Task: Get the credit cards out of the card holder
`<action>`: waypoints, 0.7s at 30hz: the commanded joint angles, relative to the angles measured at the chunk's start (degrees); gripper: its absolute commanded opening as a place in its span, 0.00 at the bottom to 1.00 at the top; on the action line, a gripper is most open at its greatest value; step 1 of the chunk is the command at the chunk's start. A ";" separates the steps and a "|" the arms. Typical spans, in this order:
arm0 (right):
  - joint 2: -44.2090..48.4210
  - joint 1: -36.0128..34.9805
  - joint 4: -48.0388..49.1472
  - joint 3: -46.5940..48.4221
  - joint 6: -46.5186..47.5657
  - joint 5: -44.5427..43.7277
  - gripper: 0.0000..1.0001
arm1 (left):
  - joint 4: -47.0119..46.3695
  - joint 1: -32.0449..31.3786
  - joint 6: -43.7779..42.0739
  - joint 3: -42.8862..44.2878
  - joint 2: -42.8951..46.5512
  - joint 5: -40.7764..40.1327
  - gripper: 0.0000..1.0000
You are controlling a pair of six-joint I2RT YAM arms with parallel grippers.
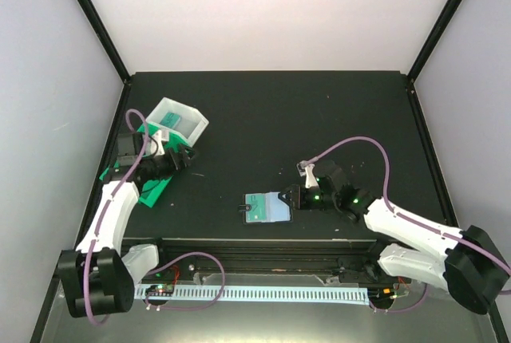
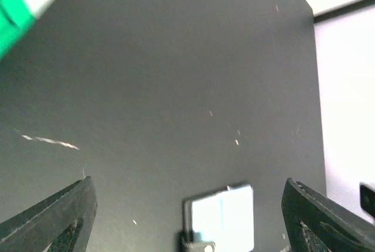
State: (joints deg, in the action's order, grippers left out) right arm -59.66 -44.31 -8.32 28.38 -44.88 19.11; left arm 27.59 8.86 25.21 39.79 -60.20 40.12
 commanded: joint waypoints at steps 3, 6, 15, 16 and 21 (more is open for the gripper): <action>-4.50 -0.16 6.50 0.09 0.05 -0.50 0.24 | -2.02 -8.91 1.31 -3.65 3.28 3.55 0.86; -7.59 -0.19 10.41 -0.08 -0.82 0.81 0.23 | -5.77 -15.13 3.92 -5.38 3.48 3.14 0.84; -18.90 -0.63 18.73 0.06 -1.72 3.50 0.21 | -18.00 -27.78 8.77 -11.91 -0.60 1.61 0.76; -20.01 -0.78 19.08 0.29 -1.60 3.82 0.21 | -19.23 -28.61 9.18 -12.41 -1.45 1.52 0.74; -24.13 -2.02 21.42 0.83 -1.96 4.42 0.20 | -24.53 -33.47 10.67 -13.44 -6.26 1.14 0.63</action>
State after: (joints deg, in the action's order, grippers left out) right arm -81.58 -45.34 8.60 28.38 -46.65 22.37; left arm 10.61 -21.76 33.85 26.65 -63.86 41.56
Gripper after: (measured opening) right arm 0.206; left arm 0.663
